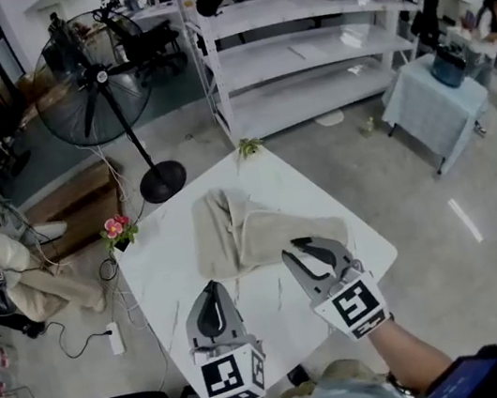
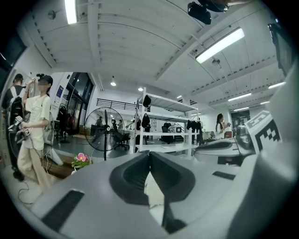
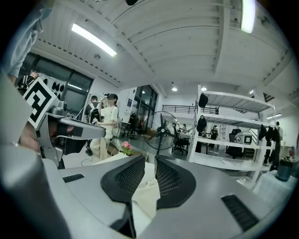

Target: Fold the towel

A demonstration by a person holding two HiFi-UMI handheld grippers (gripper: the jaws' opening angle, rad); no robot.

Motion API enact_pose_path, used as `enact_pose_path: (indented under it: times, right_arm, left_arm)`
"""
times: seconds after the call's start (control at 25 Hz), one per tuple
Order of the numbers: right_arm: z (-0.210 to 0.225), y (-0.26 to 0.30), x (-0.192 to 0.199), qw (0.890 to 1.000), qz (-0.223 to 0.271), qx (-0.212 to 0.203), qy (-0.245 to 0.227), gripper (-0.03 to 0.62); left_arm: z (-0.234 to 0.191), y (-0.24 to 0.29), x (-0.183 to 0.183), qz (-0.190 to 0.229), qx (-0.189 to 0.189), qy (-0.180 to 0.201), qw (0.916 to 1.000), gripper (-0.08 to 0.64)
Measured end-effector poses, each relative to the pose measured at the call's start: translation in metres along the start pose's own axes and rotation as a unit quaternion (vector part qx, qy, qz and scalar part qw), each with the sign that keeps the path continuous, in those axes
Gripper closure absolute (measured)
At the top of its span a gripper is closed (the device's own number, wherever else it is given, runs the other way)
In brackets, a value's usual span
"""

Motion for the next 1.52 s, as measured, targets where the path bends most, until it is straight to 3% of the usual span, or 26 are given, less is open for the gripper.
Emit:
enact_pose_path:
  times: [0.36,0.68,1.0,1.28,1.52]
  right_arm:
    - [0.038,0.051,0.01,1.0,0.005,-0.021,-0.02,0.509]
    - [0.058,0.118,0.072,0.995,-0.029,-0.1,-0.014,0.488]
    - [0.052,0.178,0.155,0.971,-0.087,-0.221,-0.025,0.446]
    - [0.04,0.214,0.215,0.952,-0.125,-0.279,0.0,0.412]
    - [0.031,0.225,0.238,0.936,-0.151,-0.318,0.018,0.415]
  left_arm:
    - [-0.015,0.043,0.005,-0.002,-0.023,-0.001,0.9997,0.552]
    - [-0.03,0.094,0.041,-0.038,-0.08,-0.02,0.9959,0.552]
    - [-0.043,0.121,0.086,-0.091,-0.151,-0.035,0.9837,0.552]
    - [-0.058,0.131,0.123,-0.119,-0.189,-0.051,0.9734,0.552]
    - [-0.064,0.129,0.135,-0.126,-0.21,-0.059,0.9677,0.552]
Point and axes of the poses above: the fingertips, and each gripper's own axes: y forward along the fingers, z to its right, x out of its underside, the point moved 1 cm from there along -y, backward along the fingers, and after that the axes turned 11 degrees about -y, right-handed, at the moved point
